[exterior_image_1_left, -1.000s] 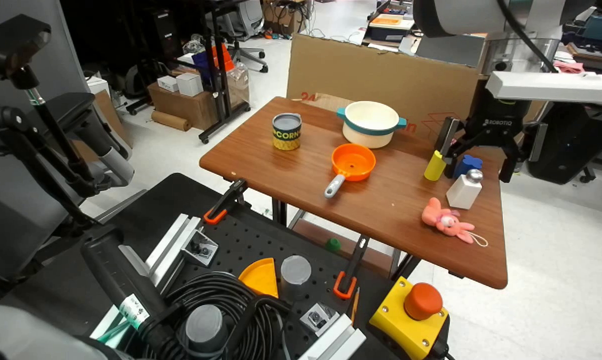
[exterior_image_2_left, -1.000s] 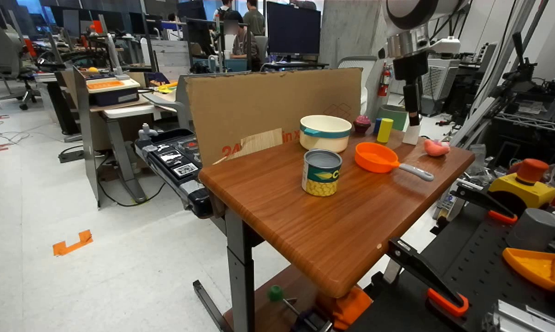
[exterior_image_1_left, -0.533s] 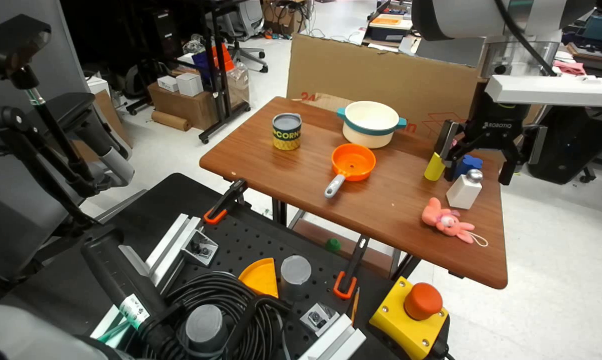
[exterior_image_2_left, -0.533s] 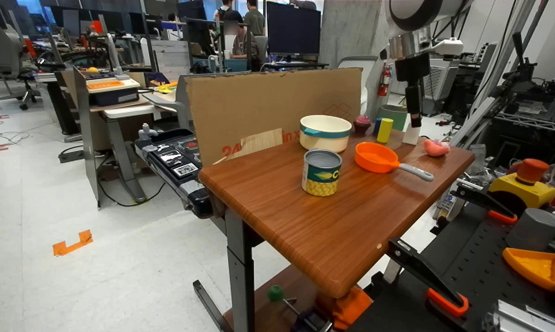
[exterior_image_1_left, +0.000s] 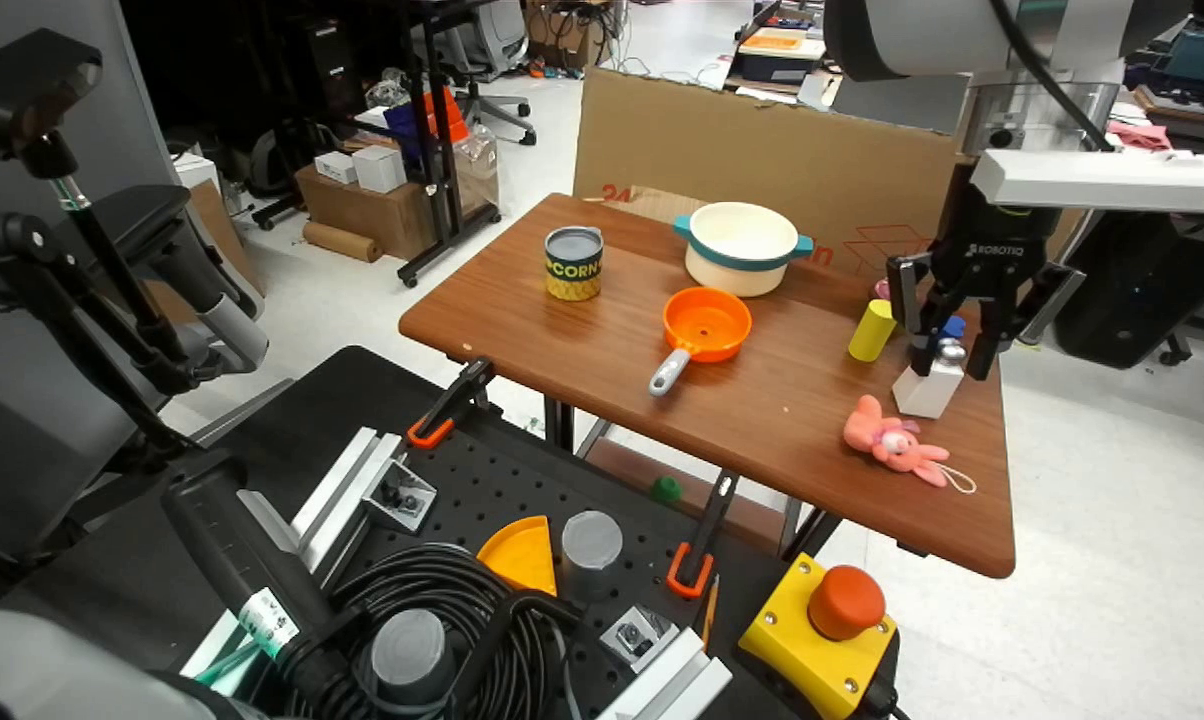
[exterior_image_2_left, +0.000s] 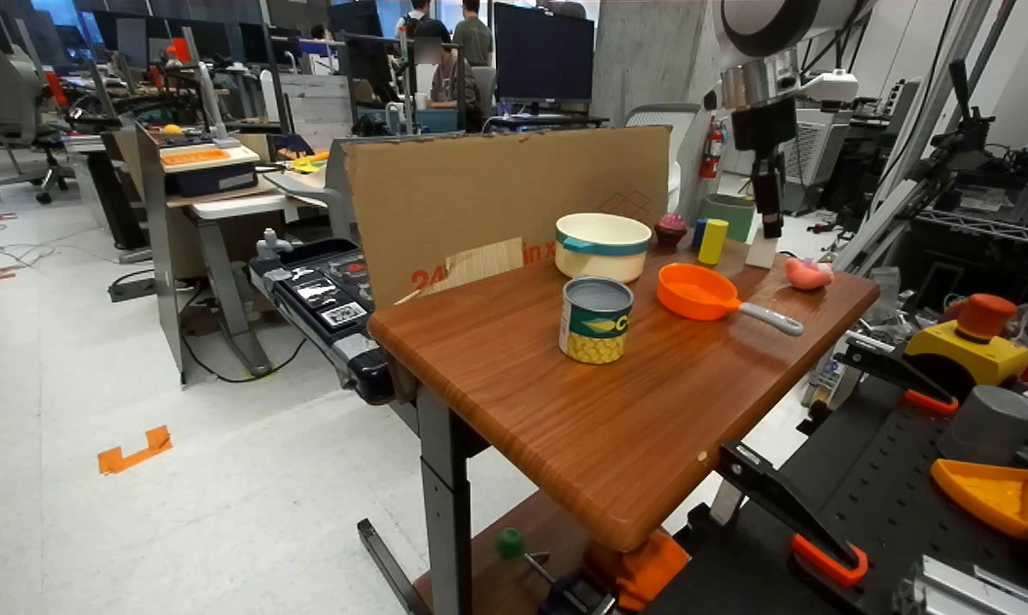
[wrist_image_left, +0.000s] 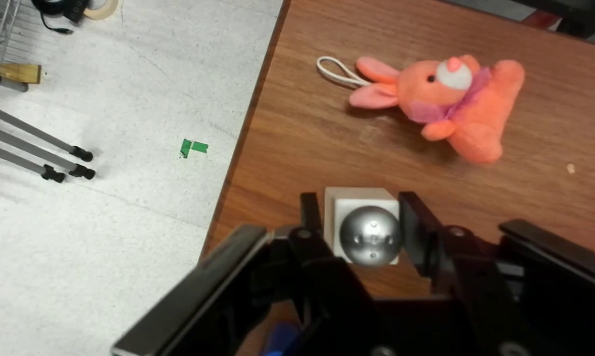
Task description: Pick up the bottle and put it in the plastic pan
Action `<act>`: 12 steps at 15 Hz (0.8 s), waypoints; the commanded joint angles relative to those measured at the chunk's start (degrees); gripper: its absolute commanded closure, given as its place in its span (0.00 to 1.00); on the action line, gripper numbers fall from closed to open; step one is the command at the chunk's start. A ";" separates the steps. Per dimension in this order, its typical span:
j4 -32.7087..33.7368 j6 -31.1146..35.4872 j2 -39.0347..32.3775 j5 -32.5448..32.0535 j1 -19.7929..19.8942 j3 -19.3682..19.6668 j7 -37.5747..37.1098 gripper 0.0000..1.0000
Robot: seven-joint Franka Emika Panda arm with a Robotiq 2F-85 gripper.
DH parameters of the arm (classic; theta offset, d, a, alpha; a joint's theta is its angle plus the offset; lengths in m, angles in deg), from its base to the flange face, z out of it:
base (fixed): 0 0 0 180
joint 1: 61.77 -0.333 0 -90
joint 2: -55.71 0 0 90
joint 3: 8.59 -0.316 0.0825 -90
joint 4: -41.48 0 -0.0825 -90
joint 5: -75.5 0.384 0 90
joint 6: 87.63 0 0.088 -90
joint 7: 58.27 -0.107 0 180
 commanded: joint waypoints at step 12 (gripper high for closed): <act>-1.45 1.58 2.28 0.16 0.62 -0.90 2.42 0.92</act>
